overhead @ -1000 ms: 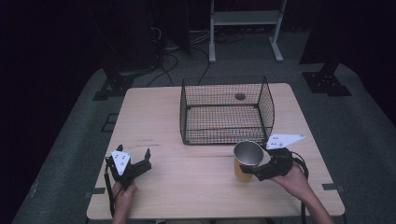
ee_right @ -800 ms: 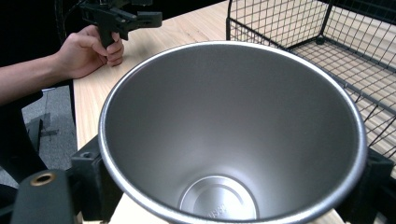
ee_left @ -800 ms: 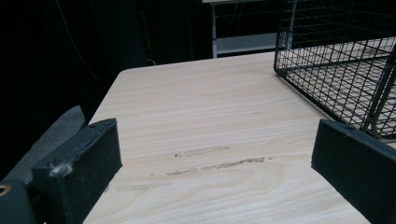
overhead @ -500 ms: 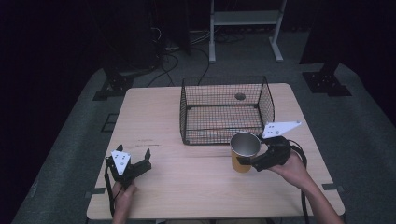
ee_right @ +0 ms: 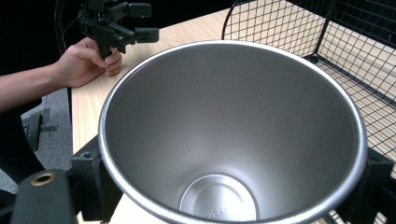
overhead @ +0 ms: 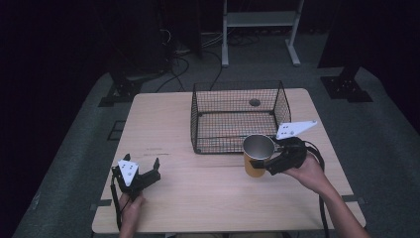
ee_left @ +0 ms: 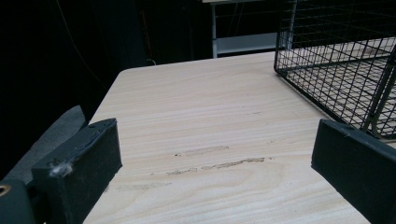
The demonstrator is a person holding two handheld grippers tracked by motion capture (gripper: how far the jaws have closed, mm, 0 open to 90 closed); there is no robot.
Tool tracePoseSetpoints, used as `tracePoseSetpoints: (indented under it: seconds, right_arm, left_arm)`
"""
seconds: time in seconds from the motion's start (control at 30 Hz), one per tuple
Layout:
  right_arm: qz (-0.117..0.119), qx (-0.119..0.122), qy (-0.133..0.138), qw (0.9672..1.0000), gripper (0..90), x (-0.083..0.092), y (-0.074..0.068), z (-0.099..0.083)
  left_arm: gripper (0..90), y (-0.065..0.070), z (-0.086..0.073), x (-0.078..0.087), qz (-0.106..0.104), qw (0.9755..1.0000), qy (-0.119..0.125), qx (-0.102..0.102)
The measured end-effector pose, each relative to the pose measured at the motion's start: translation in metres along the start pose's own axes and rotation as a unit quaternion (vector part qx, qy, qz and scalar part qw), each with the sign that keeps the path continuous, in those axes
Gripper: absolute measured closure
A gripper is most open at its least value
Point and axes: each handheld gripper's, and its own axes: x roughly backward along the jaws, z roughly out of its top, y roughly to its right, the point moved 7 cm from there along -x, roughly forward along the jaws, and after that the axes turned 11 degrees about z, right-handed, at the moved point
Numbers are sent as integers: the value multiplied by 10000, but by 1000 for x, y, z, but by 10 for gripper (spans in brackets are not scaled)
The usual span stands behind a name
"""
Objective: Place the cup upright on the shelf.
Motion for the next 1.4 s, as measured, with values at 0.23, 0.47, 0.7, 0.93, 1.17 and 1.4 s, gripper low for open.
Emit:
tracePoseSetpoints:
  seconds: [0.23,0.47,0.7,0.93,1.17,1.4]
  right_arm:
    - [-49,50,-3,10000,134,2,5,9]
    - [-82,39,21,10000,134,3,13,20]
    - [-89,53,18,9999,134,3,19,30]
    - [-103,49,39,9999,134,5,26,40]
    - [-141,68,-13,9999,134,1,34,53]
    - [-128,39,-20,9999,134,-5,42,64]
  left_arm:
    - [8,0,0,0,0,10000,7,10]
    - [8,0,0,0,2,10000,3,3]
    - [8,0,0,0,2,10000,6,1]
    - [8,0,0,0,-6,10000,1,22]
    - [8,0,0,0,-8,10000,0,17]
    - [8,0,0,0,-15,10000,-2,3]
